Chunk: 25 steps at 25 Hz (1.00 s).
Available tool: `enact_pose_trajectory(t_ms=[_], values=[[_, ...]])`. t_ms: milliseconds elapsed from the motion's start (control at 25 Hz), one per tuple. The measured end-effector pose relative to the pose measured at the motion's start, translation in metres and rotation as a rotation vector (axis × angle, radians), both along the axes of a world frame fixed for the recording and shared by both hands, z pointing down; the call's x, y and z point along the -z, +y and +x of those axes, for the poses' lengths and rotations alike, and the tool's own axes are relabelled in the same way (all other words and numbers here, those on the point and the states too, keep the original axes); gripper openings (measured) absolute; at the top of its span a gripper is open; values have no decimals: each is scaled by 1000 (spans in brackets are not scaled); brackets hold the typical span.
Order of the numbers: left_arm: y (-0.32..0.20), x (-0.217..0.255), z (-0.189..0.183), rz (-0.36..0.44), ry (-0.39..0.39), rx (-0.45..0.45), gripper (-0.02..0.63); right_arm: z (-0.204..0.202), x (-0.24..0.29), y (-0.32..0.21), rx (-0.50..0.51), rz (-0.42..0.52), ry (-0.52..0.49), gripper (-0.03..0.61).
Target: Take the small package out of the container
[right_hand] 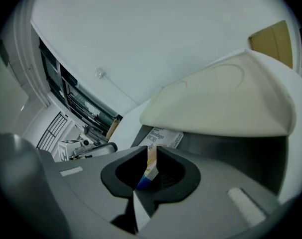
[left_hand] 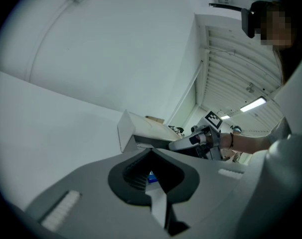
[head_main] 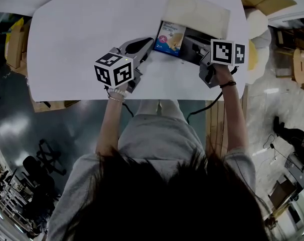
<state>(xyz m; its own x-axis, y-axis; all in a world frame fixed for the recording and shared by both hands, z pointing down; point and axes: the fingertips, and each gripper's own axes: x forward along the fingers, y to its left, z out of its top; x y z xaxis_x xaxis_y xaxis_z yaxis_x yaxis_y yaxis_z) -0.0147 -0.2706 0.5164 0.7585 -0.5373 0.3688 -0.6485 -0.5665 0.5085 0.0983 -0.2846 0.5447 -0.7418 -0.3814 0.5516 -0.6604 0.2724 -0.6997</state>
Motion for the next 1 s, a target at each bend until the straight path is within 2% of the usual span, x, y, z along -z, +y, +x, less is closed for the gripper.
enact_pose_trajectory(t_ms=[360, 880, 1000], values=[[1, 0, -1, -4, 3, 10, -11, -7, -10, 2, -26, -207, -114, 158], [5, -6, 0, -21, 0, 8, -11, -13, -25, 12, 50, -362, -102, 182], [6, -7, -1, -23, -2, 10, -11, -15, -31, 13, 86, -370, -105, 195]])
